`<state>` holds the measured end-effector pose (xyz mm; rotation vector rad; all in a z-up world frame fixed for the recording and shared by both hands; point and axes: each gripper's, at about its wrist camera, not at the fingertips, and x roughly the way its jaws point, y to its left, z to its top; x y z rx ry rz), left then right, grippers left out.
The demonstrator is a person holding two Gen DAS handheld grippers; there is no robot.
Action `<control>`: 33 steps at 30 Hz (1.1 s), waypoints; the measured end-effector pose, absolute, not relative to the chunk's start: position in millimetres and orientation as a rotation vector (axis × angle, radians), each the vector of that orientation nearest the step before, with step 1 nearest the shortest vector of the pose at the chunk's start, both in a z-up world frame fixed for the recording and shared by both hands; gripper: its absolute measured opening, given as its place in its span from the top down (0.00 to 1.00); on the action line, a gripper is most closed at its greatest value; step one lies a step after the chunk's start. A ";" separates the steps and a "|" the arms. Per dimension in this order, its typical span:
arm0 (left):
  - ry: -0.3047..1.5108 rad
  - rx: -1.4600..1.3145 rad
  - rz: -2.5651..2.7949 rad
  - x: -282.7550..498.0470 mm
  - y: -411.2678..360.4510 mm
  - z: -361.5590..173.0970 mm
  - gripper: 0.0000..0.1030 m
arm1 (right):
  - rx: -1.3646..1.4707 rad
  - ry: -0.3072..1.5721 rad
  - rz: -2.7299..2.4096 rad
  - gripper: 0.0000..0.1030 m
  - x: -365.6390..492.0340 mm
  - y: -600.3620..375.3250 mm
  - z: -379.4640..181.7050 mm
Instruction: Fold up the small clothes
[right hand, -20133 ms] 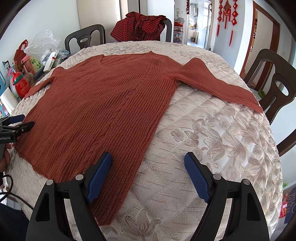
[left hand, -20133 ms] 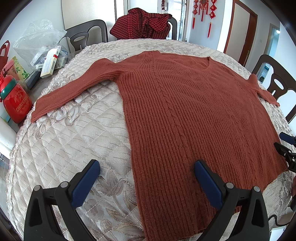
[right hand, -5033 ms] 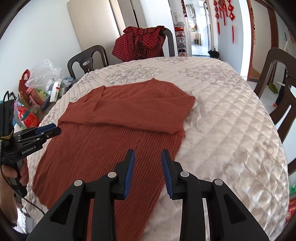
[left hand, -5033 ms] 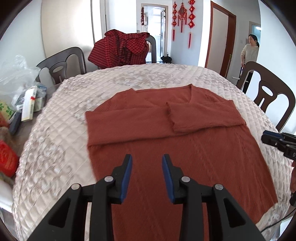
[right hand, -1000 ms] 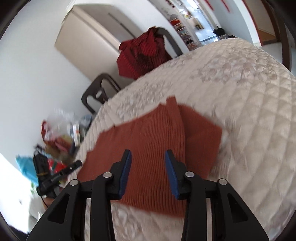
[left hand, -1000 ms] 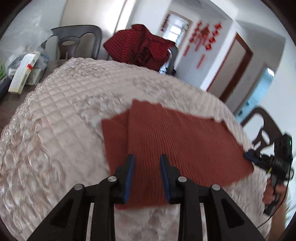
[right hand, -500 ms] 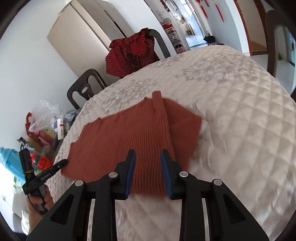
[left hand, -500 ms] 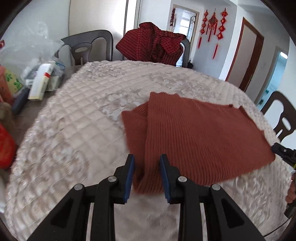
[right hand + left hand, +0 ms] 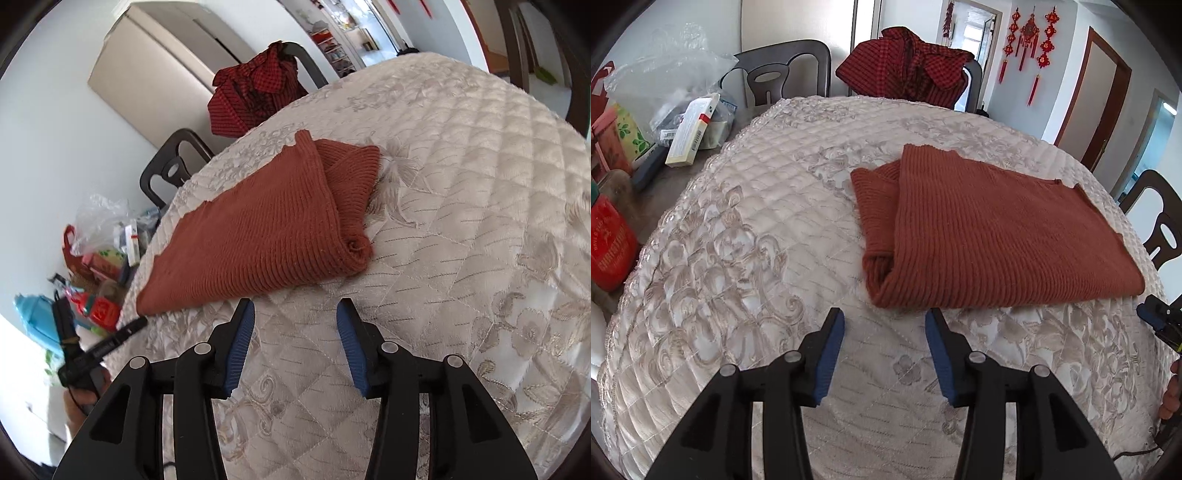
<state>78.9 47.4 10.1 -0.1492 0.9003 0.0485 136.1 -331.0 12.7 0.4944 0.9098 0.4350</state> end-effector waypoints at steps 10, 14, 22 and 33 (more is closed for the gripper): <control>0.849 -0.383 -0.053 96.9 65.1 6.4 0.48 | 0.640 0.909 0.421 0.54 158.5 -339.7 8.5; 0.831 -0.431 -0.054 103.3 71.3 4.6 0.48 | 0.679 0.895 0.406 0.54 165.3 -339.8 7.9; 0.816 -0.449 -0.023 117.1 71.1 2.6 0.73 | 0.736 0.874 0.393 0.55 179.6 -340.5 6.5; 0.855 -0.406 -0.089 95.4 67.3 20.5 0.81 | 0.779 0.857 0.425 0.86 159.4 -350.8 15.6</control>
